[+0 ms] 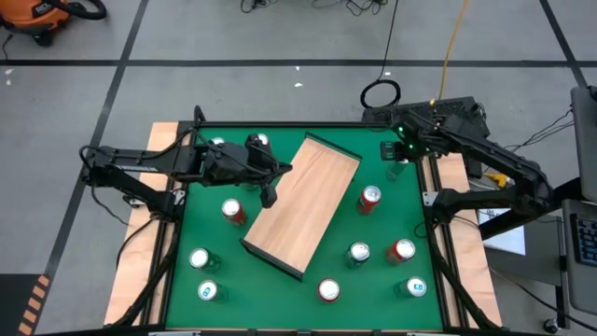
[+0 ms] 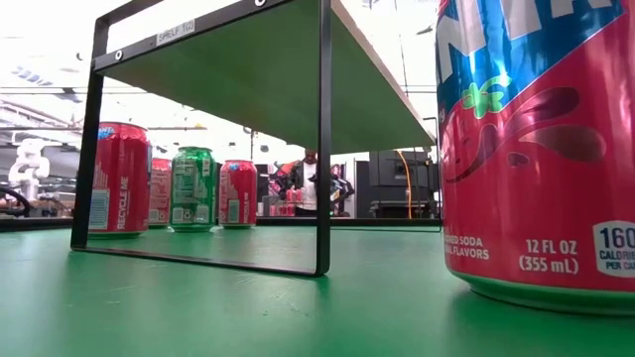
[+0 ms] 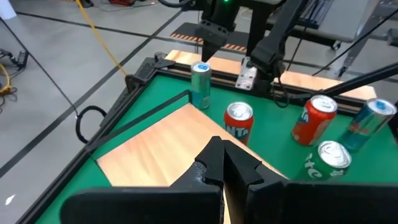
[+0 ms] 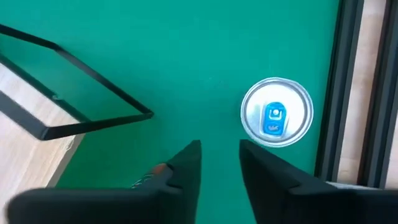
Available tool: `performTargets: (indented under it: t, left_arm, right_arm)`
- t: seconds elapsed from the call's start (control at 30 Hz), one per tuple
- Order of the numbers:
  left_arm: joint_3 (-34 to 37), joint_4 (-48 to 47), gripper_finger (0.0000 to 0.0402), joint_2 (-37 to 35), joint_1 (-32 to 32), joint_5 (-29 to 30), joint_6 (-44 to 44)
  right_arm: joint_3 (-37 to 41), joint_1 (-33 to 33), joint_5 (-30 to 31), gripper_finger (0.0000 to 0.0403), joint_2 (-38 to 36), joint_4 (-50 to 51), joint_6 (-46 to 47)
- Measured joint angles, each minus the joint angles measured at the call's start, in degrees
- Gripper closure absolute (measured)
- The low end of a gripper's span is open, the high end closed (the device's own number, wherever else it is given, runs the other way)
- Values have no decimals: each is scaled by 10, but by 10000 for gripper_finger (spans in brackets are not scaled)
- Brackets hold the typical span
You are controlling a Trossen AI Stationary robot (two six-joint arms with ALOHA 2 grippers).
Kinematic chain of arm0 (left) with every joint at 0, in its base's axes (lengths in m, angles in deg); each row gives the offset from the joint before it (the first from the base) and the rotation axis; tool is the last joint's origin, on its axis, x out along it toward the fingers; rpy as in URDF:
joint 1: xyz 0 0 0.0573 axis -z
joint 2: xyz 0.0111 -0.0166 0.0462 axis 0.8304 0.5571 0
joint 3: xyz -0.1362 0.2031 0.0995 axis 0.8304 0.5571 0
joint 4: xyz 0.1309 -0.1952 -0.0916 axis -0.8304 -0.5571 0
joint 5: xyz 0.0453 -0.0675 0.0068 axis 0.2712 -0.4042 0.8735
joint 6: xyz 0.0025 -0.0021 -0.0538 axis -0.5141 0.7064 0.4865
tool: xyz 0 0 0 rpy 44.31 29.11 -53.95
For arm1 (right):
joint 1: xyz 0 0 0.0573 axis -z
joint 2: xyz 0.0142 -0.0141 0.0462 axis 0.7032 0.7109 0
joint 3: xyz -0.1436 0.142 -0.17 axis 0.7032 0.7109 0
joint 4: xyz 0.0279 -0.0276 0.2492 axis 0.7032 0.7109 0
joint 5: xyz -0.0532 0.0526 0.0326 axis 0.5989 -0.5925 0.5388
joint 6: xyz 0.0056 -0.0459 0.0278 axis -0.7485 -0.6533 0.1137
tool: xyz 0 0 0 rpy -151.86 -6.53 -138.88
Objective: Sort soda cans
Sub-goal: Put the blue soda can on the shelf
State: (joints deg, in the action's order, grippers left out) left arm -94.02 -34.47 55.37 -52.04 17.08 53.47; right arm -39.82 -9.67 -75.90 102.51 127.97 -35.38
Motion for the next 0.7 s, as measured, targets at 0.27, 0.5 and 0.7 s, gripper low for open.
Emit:
performTargets:
  t: [0.27,0.5,0.7]
  left_arm:
    - [0,-42,402,0,0,0,0]
    - [0,-52,402,0,0,1,0]
    - [0,-52,402,0,0,7,0]
  right_arm:
    - [0,48,-5,198,21,1,-38]
    - [0,70,-6,127,40,14,-63]
    - [0,85,-5,81,59,18,-93]
